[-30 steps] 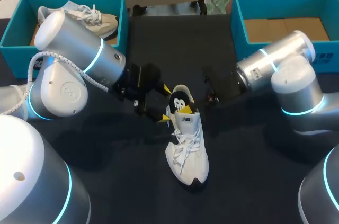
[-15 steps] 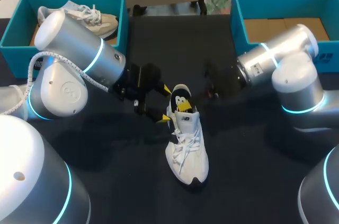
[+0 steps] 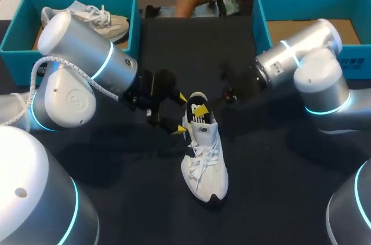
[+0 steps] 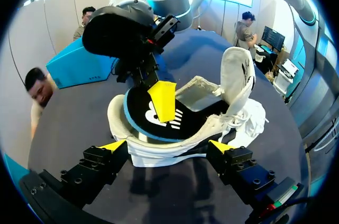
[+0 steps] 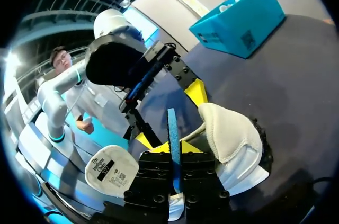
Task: Take the shoe out of the shoebox, open the shoe tongue, remove and reinsert the insole, then place the shoe into the shoebox
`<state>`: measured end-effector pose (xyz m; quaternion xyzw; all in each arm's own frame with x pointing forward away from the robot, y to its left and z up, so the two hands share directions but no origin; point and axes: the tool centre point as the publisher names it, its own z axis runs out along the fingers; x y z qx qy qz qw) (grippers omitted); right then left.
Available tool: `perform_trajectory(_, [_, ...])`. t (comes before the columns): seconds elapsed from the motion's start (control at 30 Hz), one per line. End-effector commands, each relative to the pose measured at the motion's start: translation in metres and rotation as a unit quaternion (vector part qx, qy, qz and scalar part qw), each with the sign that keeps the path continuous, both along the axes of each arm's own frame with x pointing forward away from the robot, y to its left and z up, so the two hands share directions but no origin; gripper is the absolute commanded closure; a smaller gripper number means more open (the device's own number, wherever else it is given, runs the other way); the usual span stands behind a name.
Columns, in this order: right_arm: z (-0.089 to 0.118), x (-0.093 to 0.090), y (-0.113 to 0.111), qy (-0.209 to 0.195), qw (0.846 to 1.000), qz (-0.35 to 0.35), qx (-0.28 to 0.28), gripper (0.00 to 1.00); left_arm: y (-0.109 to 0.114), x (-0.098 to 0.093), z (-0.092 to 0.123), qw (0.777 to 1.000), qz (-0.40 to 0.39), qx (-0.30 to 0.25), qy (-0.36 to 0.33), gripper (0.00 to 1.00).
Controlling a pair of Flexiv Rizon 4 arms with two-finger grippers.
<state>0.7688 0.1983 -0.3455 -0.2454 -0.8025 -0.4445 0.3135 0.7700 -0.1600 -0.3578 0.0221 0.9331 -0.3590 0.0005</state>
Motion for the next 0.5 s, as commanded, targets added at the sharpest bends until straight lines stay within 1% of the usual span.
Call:
perform_trajectory(0.03, [-0.004,-0.001,0.002,0.018,1.000,0.001,-0.015,1.00,0.000,-0.001,0.000,1.000,0.000,0.001,-0.001,0.00])
perform_trajectory(0.33, [-0.009,-0.022,-0.002,0.063,0.997,-0.009,-0.038,1.00,0.000,-0.001,0.000,1.000,0.000,0.001,-0.001,0.00])
perform_trajectory(0.5, [-0.012,-0.023,-0.002,0.070,0.997,-0.013,-0.040,1.00,0.000,-0.001,0.000,1.000,0.000,0.001,-0.001,0.00])
